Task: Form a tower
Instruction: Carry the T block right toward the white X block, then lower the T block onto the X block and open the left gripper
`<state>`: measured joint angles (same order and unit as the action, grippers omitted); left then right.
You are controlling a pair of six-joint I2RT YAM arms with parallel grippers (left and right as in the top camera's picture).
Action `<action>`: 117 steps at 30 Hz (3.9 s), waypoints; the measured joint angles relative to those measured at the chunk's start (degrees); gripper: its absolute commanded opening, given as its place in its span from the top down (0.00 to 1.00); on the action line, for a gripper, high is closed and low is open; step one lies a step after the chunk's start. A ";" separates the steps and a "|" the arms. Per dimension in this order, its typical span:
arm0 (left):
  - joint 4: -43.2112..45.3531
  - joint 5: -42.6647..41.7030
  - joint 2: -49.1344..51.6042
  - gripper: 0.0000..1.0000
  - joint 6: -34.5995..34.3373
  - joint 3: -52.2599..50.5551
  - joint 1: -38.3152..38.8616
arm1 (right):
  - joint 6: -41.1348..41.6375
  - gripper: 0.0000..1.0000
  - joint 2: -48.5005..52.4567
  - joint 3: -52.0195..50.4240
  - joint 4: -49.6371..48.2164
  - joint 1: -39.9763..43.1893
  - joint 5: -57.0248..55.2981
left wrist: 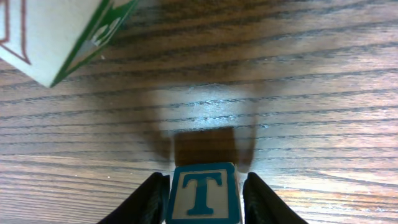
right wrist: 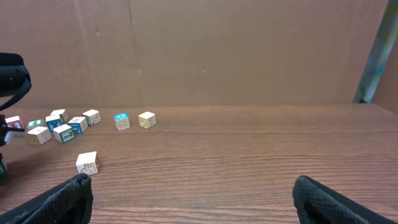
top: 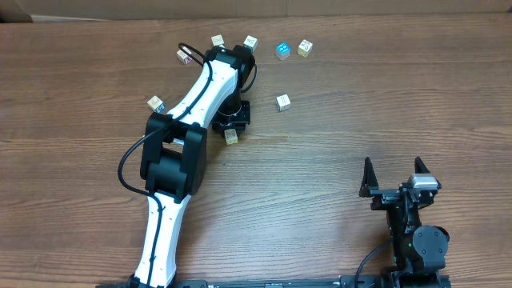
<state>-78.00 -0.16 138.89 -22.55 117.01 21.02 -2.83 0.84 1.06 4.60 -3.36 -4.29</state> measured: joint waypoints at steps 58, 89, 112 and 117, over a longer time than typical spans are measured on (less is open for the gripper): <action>7.85 1.31 -14.60 0.96 -18.05 -10.69 23.65 | 0.02 0.00 0.00 0.00 0.02 -0.02 0.02; 23.41 1.31 -14.60 0.86 -21.51 -21.77 25.53 | 0.04 0.00 0.00 0.00 0.00 -0.02 0.00; 23.45 1.31 -14.60 0.71 -22.16 -21.79 25.53 | 0.02 0.00 0.00 0.00 0.02 0.00 0.00; 23.54 1.31 -14.60 0.75 -22.18 -21.79 25.53 | 0.00 0.00 0.00 0.00 0.00 -0.02 0.00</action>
<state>-54.46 1.15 124.29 -44.73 95.22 46.54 -2.83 0.84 1.06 4.60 -3.38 -4.29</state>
